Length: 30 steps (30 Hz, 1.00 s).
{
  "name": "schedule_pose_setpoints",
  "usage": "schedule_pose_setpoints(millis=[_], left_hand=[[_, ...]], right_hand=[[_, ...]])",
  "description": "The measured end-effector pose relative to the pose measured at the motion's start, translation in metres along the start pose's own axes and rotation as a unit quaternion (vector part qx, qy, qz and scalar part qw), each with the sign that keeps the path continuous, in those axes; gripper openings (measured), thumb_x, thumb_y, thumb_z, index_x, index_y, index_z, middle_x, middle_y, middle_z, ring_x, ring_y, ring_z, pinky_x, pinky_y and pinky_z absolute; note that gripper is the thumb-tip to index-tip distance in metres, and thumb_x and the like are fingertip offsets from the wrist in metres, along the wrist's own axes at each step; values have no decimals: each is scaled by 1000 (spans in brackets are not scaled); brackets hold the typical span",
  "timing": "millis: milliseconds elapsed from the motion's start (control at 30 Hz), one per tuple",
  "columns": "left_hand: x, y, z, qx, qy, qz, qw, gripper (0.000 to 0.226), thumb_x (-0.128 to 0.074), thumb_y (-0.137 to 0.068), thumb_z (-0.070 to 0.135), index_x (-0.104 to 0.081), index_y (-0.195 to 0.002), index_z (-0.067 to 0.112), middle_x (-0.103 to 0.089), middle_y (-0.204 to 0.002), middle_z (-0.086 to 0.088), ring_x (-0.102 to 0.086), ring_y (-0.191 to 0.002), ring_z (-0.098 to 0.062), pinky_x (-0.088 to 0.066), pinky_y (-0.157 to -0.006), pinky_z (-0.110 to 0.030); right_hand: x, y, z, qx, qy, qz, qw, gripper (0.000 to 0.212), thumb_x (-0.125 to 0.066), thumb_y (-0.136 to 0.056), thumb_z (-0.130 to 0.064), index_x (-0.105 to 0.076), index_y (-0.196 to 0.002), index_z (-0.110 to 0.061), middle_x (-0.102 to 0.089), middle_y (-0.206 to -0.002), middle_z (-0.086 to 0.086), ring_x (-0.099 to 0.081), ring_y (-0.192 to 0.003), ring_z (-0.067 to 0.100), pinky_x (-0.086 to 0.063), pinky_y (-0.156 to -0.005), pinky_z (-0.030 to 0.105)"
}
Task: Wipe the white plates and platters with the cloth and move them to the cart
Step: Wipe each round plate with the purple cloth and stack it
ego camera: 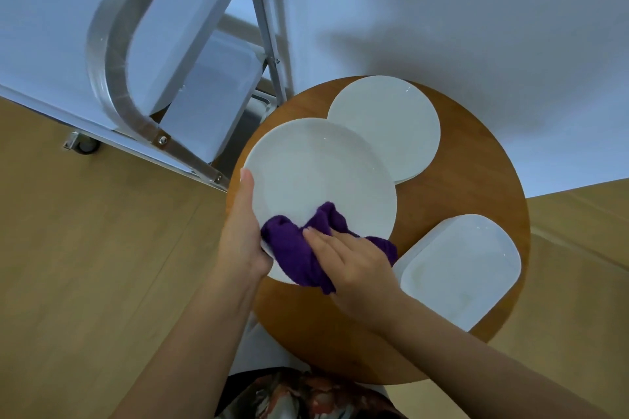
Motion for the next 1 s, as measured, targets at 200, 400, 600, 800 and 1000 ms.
schedule_pose_setpoints(millis=[200,400,600,800,1000], left_hand=[[-15,13,23,-70,-88,-76,991,68,-45,-70,76,-65,-111,25,-70,-106,-4,-66,-101,-22,-55,-84,-43],[-9,-7,36,-130,-230,49,963,47,-35,-90,62,-50,-121,30,-54,-120,7,-51,-114,-17,-39,-101,-42],[9,-24,13,-2,-119,69,990,45,-48,-87,62,-71,-90,23,-75,-83,0,-73,-77,-21,-59,-66,-40],[24,-16,31,-101,-154,184,965,30,-50,-88,51,-63,-77,27,-69,-61,5,-64,-72,-18,-48,-54,-28],[-10,11,68,-311,-380,156,857,45,-40,-95,40,-44,-56,17,-44,-49,6,-42,-44,-5,-37,-46,-14]], right_hand=[[37,-14,19,-228,-274,36,934,32,-76,-73,0,-62,-96,-19,-66,-75,-14,-66,-71,9,-52,-64,17],[61,-11,50,-367,-622,107,683,53,-74,-58,-8,-57,-105,-26,-71,-92,-8,-68,-91,18,-58,-71,32],[46,9,64,-395,-719,87,565,32,-74,-62,-6,-76,-85,-28,-74,-92,2,-71,-82,20,-57,-61,31],[49,28,89,-513,-445,163,716,63,-73,-65,-30,-49,-123,-22,-64,-104,-2,-64,-96,20,-55,-69,27],[71,-33,48,-330,-393,114,851,57,-66,-74,-35,-35,-121,-39,-56,-102,-18,-62,-93,1,-55,-80,20]])
Point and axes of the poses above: each hand's wrist, its own y-axis away from the middle knuckle, its own x-axis out of the back of the hand, z = x × y, the point moved 6 cm from there along -y, towards the middle knuckle
